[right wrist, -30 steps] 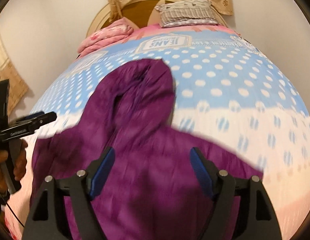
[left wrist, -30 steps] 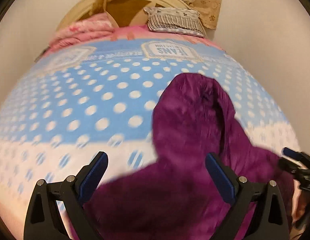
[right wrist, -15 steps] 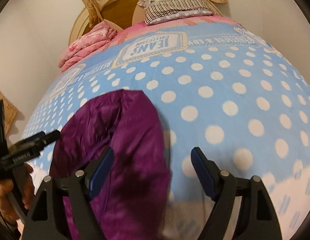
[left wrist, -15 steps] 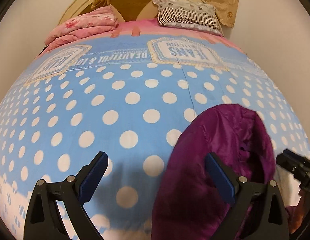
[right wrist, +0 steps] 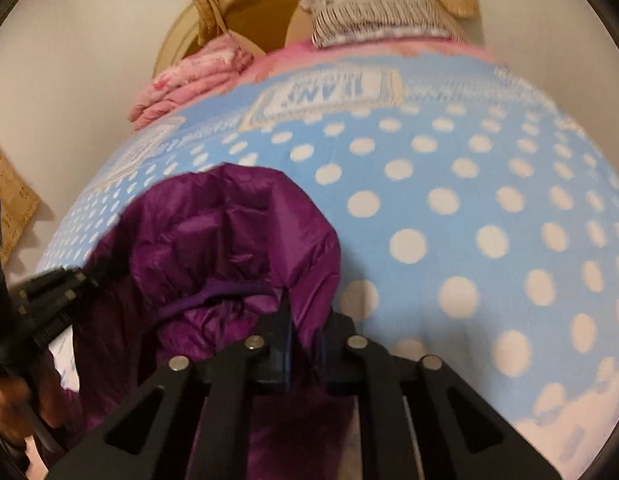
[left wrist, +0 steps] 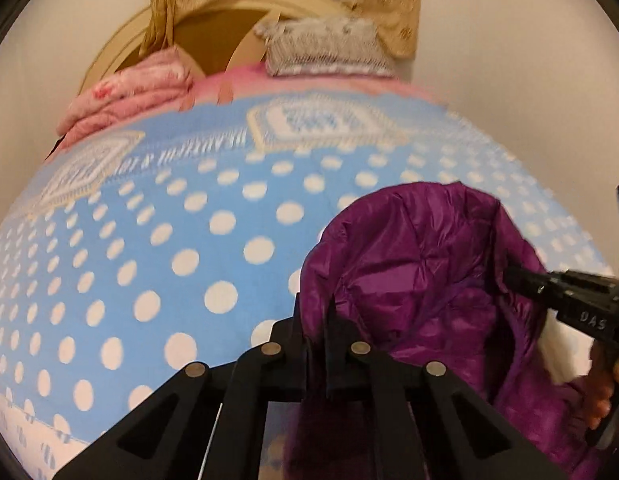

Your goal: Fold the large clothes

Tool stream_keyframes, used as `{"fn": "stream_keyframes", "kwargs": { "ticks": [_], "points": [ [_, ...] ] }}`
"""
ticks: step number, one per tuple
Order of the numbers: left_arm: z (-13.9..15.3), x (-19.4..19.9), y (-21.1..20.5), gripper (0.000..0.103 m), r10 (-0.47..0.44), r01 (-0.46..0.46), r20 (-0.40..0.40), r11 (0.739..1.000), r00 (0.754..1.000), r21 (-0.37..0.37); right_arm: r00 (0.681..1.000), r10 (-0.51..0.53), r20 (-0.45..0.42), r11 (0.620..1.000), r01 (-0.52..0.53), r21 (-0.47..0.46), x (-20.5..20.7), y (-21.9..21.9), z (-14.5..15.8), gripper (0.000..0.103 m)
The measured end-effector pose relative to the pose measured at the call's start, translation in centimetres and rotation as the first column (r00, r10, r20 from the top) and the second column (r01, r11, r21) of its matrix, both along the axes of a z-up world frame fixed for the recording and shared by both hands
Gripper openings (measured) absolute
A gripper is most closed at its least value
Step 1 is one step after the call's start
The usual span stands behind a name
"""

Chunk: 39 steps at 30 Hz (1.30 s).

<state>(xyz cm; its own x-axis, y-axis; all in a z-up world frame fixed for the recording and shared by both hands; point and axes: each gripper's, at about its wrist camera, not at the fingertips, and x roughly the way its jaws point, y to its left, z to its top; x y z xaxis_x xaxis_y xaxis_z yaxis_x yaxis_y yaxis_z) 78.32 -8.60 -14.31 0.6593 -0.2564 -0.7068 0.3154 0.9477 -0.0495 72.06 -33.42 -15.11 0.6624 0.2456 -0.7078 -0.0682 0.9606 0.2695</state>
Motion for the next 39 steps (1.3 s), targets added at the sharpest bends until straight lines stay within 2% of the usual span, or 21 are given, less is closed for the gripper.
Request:
{"fn": "stream_keyframes", "kwargs": {
  "ticks": [4, 6, 9, 12, 16, 21, 25, 27, 28, 29, 30, 31, 32, 33, 35, 39],
  "points": [
    [2.7, -3.7, 1.0, 0.004, -0.028, 0.030, 0.060, 0.999, 0.998, -0.024, 0.994, 0.005, 0.106, 0.999, 0.000, -0.047, -4.9, -0.1, 2.8, 0.010],
    [3.5, -5.4, 1.0, 0.004, -0.044, 0.046, 0.095, 0.999, 0.994, -0.019, 0.990, 0.017, 0.139, 0.998, -0.010, -0.055, -6.6, 0.3, 3.5, 0.010],
    [4.5, -9.1, 1.5, 0.004, -0.081, 0.088, 0.156, 0.995, 0.984, -0.038, 0.979, 0.051, 0.196, 0.993, -0.029, -0.114, -10.5, 1.4, 4.3, 0.010],
    [4.6, -12.7, 2.2, 0.004, -0.107, 0.122, 0.209, 0.991, 0.972, -0.057, 0.975, 0.078, 0.206, 0.988, -0.048, -0.149, -13.3, 2.2, 4.0, 0.010],
    [3.4, -18.0, 3.3, 0.004, -0.155, 0.175, 0.234, 0.982, 0.960, -0.067, 0.972, 0.117, 0.204, 0.978, -0.077, -0.194, -16.2, 3.1, 3.3, 0.010],
    [0.9, -22.0, 3.8, 0.005, -0.189, 0.197, 0.191, 0.980, 0.963, -0.023, 0.970, 0.199, 0.142, 0.939, -0.148, -0.309, -19.0, 3.4, 2.0, 0.010],
    [-1.5, -23.2, 4.0, 0.007, -0.194, 0.193, 0.078, 0.981, 0.978, 0.017, 0.975, 0.219, 0.048, 0.923, -0.191, -0.334, -20.4, 2.6, 0.0, 0.013],
    [-2.1, -24.0, 4.3, 0.010, -0.188, 0.186, 0.049, 0.982, 0.981, 0.030, 0.973, 0.229, 0.020, 0.914, -0.208, -0.349, -21.4, 2.3, -0.6, 0.023],
    [-2.1, -24.4, 4.7, 0.013, -0.181, 0.180, 0.039, 0.983, 0.983, 0.029, 0.974, 0.227, 0.019, 0.914, -0.207, -0.350, -21.8, 2.1, -0.6, 0.027],
    [-2.1, -24.9, 5.1, 0.026, -0.176, 0.175, 0.039, 0.984, 0.984, 0.026, 0.975, 0.221, 0.012, 0.917, -0.204, -0.342, -22.3, 1.6, -0.6, 0.040],
    [-2.0, -25.5, 5.5, 0.048, -0.166, 0.165, 0.042, 0.986, 0.985, 0.022, 0.977, 0.213, 0.005, 0.921, -0.199, -0.336, -22.8, 1.2, -0.6, 0.049],
    [-1.8, -26.0, 5.9, 0.060, -0.151, 0.150, 0.050, 0.988, 0.987, 0.024, 0.979, 0.203, 0.013, 0.923, -0.187, -0.336, -23.4, 0.8, -0.5, 0.051],
    [-1.5, -26.7, 6.3, 0.081, -0.122, 0.119, 0.067, 0.992, 0.990, 0.036, 0.980, 0.198, 0.017, 0.925, -0.181, -0.335, -23.9, 0.6, -0.4, 0.051],
    [-1.2, -27.1, 6.6, 0.091, -0.097, 0.094, 0.079, 0.994, 0.992, 0.046, 0.982, 0.190, 0.012, 0.927, -0.175, -0.332, -24.2, 0.2, -0.3, 0.051],
    [-0.1, -28.0, 7.2, 0.091, -0.075, 0.071, 0.111, 0.997, 0.991, 0.040, 0.987, 0.156, 0.024, 0.937, -0.140, -0.321, -24.9, 0.0, 0.3, 0.051],
    [3.0, -27.0, 6.3, 0.091, 0.011, -0.021, 0.188, 0.998, 0.982, 0.053, 0.997, 0.054, 0.059, 0.981, -0.042, -0.190, -24.2, -0.1, 2.7, 0.051]
  ]
}}
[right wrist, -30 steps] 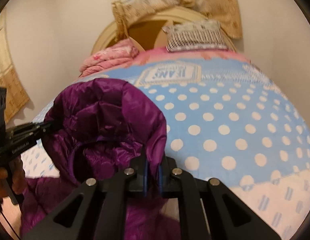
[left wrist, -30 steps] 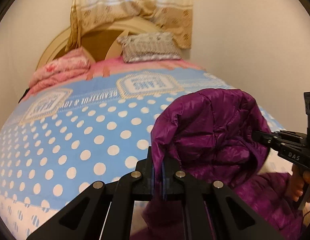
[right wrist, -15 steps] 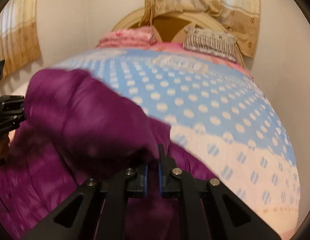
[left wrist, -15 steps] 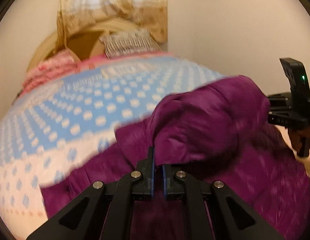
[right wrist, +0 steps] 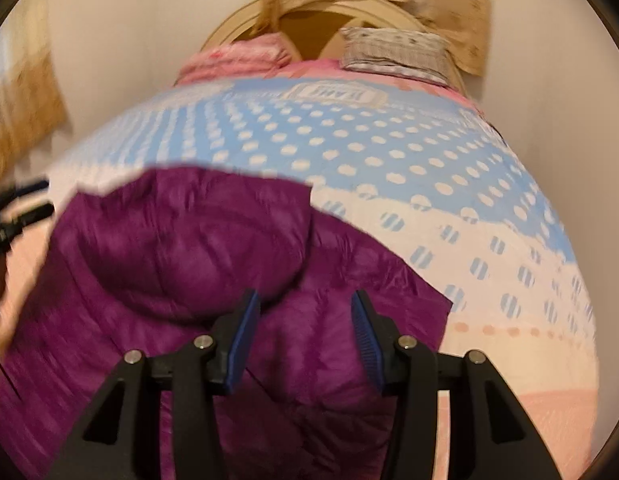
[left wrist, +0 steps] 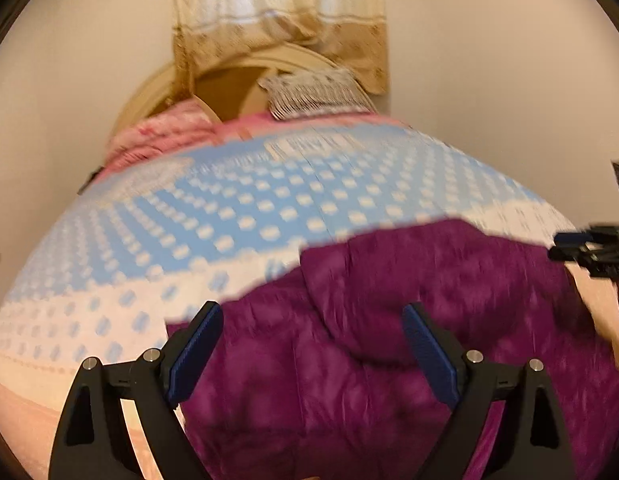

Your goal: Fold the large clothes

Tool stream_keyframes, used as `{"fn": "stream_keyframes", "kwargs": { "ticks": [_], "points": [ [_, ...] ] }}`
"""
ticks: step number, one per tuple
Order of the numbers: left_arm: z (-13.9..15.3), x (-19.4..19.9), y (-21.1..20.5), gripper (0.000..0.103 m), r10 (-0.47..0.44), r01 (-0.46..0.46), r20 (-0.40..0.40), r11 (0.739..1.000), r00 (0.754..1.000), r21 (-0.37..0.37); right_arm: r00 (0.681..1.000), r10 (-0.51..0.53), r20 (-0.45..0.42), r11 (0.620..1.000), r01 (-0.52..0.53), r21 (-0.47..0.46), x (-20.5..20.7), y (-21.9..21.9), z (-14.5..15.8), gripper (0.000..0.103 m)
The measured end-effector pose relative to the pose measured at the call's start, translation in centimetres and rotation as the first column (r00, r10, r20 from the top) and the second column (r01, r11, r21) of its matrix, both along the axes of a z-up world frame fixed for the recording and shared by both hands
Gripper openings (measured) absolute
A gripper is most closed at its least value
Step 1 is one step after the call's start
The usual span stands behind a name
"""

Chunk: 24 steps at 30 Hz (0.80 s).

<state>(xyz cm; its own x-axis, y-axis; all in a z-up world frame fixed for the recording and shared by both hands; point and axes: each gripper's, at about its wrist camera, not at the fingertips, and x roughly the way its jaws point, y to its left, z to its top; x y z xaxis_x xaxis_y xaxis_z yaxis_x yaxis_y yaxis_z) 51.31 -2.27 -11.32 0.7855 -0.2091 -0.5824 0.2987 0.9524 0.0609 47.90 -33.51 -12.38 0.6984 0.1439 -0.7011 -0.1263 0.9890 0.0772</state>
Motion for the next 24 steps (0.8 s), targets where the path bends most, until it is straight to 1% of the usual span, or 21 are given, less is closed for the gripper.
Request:
{"fn": "stream_keyframes", "kwargs": {
  "ticks": [1, 2, 3, 4, 5, 6, 7, 9, 10, 11, 13, 14, 16, 22, 24],
  "points": [
    [0.4, 0.9, -0.7, 0.091, 0.022, -0.022, -0.004, 1.000, 1.000, 0.016, 1.000, -0.031, 0.001, 0.999, 0.031, 0.025, 0.6, 0.4, 0.5, 0.051],
    [0.6, 1.9, -1.6, 0.091, 0.065, -0.065, -0.022, 0.998, 0.998, 0.026, 0.998, -0.058, 0.002, 0.997, 0.058, 0.046, 1.2, 0.8, 0.9, 0.051],
    [0.7, 2.6, -2.4, 0.091, 0.080, -0.079, -0.043, 0.997, 0.996, 0.017, 0.996, -0.090, -0.004, 0.993, 0.090, 0.077, 1.9, 1.5, 1.2, 0.052],
    [0.4, 3.5, -3.6, 0.091, 0.071, -0.071, -0.076, 0.997, 0.995, 0.010, 0.995, -0.098, -0.015, 0.991, 0.099, 0.092, 2.3, 2.1, 1.3, 0.052],
    [-0.1, 3.9, -4.5, 0.091, 0.080, -0.077, -0.094, 0.996, 0.992, 0.036, 0.995, -0.094, -0.037, 0.989, 0.097, 0.108, 3.1, 3.2, 1.1, 0.052],
    [-1.0, 4.4, -5.6, 0.091, 0.111, -0.102, -0.105, 0.991, 0.988, 0.083, 0.996, -0.078, -0.046, 0.991, 0.083, 0.106, 3.7, 4.4, 0.6, 0.052],
    [-2.2, 4.6, -6.3, 0.091, 0.125, -0.113, -0.118, 0.988, 0.985, 0.107, 0.996, -0.073, -0.047, 0.994, 0.076, 0.077, 3.9, 5.5, 0.1, 0.052],
    [-4.3, 4.5, -6.9, 0.091, 0.124, -0.106, -0.151, 0.987, 0.981, 0.120, 0.996, -0.061, -0.069, 0.997, 0.064, 0.037, 4.1, 7.0, -1.8, 0.052],
    [-5.7, 4.3, -6.9, 0.091, 0.125, -0.105, -0.179, 0.988, 0.976, 0.116, 0.995, -0.057, -0.080, 0.997, 0.060, 0.041, 3.9, 7.3, -2.5, 0.052],
    [-6.6, 3.9, -6.8, 0.091, 0.123, -0.103, -0.198, 0.989, 0.972, 0.104, 0.994, -0.051, -0.096, 0.998, 0.055, 0.039, 3.6, 7.5, -3.9, 0.052],
    [-8.4, 3.3, -6.3, 0.091, 0.121, -0.105, -0.237, 0.991, 0.964, 0.079, 0.992, -0.056, -0.111, 0.998, 0.057, 0.008, 3.1, 7.6, -5.5, 0.052],
    [-8.7, 3.1, -6.3, 0.091, 0.122, -0.107, -0.241, 0.992, 0.963, 0.073, 0.991, -0.051, -0.125, 0.999, 0.052, 0.006, 2.8, 7.5, -6.5, 0.052],
    [-9.0, 2.7, -6.2, 0.091, 0.112, -0.103, -0.246, 0.993, 0.963, 0.049, 0.991, -0.050, -0.127, 0.999, 0.052, 0.008, 2.2, 7.2, -7.1, 0.050],
    [-9.2, 1.9, -6.6, 0.091, 0.093, -0.078, -0.246, 0.995, 0.965, 0.068, 0.989, -0.034, -0.146, 0.999, 0.031, -0.018, 2.1, 7.4, -7.3, 0.050],
    [-9.5, 2.2, -6.4, 0.092, 0.087, -0.077, -0.252, 0.996, 0.964, 0.051, 0.990, -0.024, -0.137, 0.999, 0.020, -0.024, 2.0, 7.4, -7.8, 0.050]
  ]
}}
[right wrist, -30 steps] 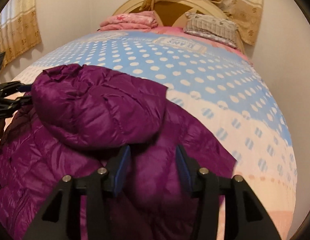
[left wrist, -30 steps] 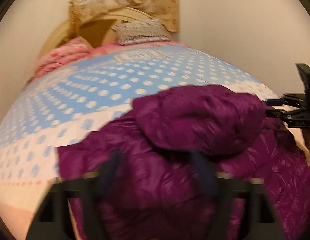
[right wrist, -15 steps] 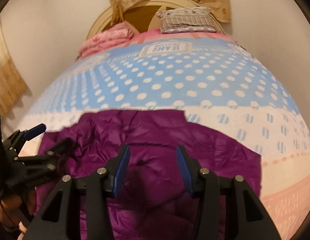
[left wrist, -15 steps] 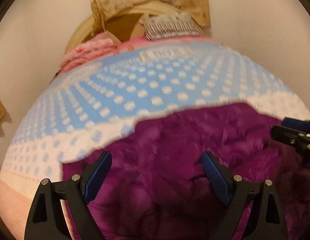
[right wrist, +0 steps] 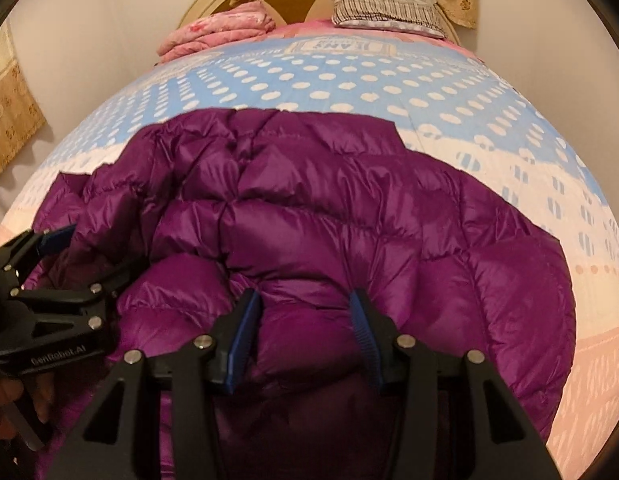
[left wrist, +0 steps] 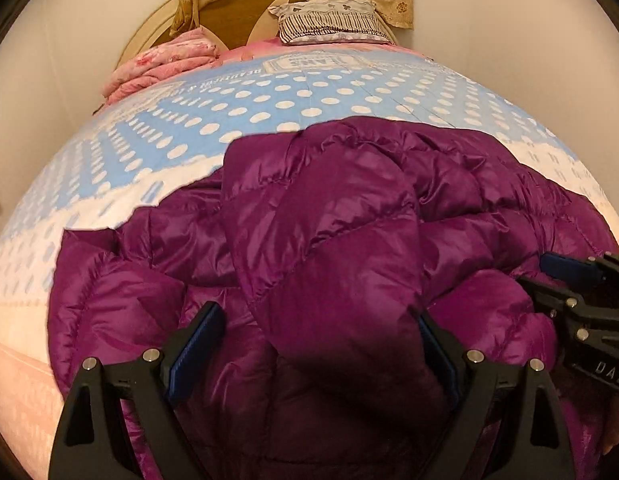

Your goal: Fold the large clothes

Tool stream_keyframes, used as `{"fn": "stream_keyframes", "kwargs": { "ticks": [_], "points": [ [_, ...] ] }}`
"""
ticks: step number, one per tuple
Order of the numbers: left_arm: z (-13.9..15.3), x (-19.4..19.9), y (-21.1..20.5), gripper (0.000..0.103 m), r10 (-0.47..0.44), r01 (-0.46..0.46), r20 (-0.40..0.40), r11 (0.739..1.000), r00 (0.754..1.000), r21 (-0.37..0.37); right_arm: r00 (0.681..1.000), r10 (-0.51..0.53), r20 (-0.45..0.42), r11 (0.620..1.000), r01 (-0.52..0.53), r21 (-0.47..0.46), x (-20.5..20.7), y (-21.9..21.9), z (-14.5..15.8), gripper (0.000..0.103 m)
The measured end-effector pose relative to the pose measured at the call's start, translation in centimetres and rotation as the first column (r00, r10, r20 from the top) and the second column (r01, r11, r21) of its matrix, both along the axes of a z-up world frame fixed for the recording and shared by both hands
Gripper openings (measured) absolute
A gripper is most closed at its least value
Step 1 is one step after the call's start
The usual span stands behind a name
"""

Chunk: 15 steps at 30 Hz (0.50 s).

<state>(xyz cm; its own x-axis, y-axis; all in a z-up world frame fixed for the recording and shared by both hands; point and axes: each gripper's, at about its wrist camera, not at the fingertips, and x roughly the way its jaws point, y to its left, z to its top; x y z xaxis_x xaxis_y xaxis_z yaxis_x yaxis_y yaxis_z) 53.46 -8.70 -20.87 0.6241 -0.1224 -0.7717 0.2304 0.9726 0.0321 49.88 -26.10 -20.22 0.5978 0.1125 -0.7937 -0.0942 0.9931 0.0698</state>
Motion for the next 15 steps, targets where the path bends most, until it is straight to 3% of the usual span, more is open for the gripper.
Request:
{"fn": "stream_keyframes", "kwargs": {
  "ticks": [5, 15],
  "points": [
    [-0.88, 0.32, 0.68, 0.094, 0.006, -0.007, -0.010, 0.998, 1.000, -0.056, 0.997, -0.005, 0.071, 0.998, 0.010, -0.062, -1.07, 0.93, -0.92, 0.050],
    [-1.27, 0.40, 0.56, 0.097, 0.014, -0.014, -0.008, 0.999, 1.000, -0.048, 0.996, -0.013, 0.083, 0.998, 0.018, -0.058, -1.11, 0.30, -1.09, 0.050]
  ]
}}
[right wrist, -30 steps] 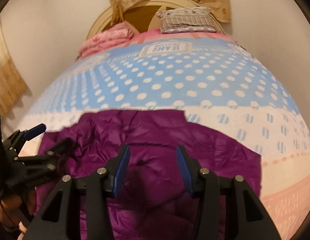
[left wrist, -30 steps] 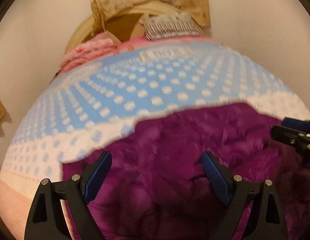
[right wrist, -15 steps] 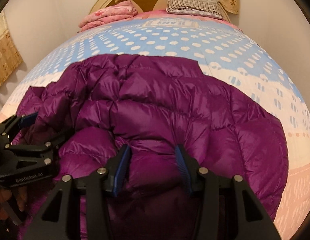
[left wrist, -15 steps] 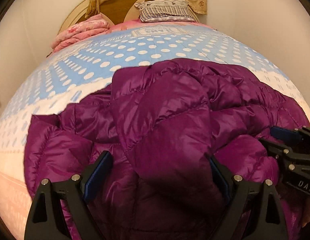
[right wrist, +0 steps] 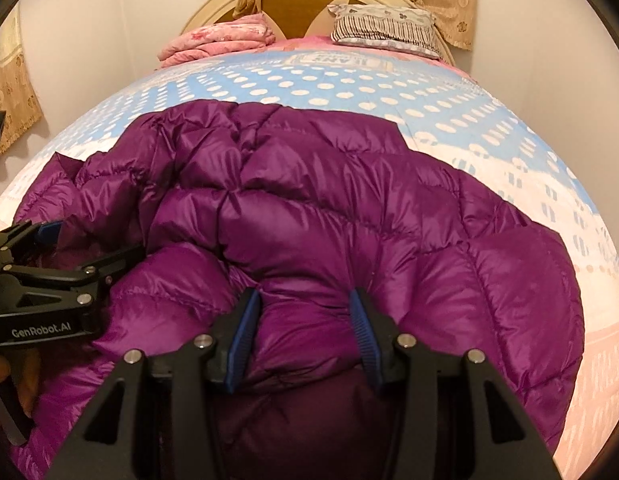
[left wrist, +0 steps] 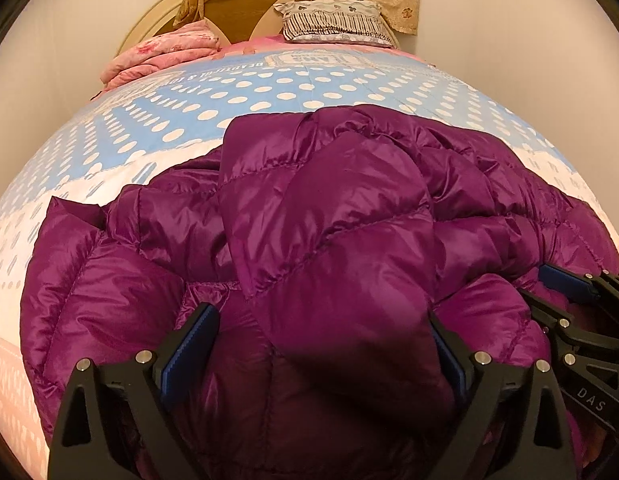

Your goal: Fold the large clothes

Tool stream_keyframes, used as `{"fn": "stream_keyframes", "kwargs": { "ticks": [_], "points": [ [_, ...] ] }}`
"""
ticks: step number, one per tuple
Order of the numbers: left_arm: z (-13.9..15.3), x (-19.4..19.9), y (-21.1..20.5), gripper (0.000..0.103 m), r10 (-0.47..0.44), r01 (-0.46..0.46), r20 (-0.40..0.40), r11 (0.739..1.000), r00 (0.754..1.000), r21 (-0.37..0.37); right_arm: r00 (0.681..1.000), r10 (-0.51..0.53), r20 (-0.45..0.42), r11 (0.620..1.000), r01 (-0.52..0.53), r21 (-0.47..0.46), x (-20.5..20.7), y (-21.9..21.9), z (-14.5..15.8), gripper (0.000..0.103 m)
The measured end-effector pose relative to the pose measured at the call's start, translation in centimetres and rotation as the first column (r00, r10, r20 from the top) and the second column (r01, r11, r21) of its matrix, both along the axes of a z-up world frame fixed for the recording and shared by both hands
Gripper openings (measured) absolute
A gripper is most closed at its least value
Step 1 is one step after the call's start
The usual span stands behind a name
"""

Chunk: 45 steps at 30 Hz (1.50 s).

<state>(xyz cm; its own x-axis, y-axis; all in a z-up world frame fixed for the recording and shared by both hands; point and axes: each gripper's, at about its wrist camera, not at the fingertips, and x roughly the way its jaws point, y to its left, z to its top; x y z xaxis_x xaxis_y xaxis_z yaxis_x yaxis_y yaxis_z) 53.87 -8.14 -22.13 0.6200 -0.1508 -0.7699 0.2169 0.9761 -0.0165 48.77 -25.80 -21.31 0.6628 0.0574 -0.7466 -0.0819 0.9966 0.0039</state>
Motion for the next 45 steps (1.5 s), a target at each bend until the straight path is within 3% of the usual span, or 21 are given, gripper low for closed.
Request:
{"fn": "stream_keyframes", "kwargs": {
  "ticks": [36, 43, 45],
  "points": [
    [-0.2, 0.2, 0.1, 0.099, 0.005, -0.005, -0.002, 1.000, 1.000, 0.007, 1.000, -0.003, 0.009, 1.000, 0.003, -0.018, -0.1, 0.5, -0.1, 0.051],
    [1.1, -0.3, 1.3, 0.099, 0.012, -0.012, -0.004, 0.998, 1.000, -0.059, 1.000, -0.002, -0.004, 0.999, 0.001, -0.032, -0.1, 0.6, 0.1, 0.052],
    [2.4, -1.2, 1.9, 0.099, 0.012, -0.012, 0.007, 0.996, 1.000, -0.084, 1.000, 0.004, -0.020, 0.999, -0.004, -0.033, -0.1, 0.4, 0.7, 0.058]
  ]
}}
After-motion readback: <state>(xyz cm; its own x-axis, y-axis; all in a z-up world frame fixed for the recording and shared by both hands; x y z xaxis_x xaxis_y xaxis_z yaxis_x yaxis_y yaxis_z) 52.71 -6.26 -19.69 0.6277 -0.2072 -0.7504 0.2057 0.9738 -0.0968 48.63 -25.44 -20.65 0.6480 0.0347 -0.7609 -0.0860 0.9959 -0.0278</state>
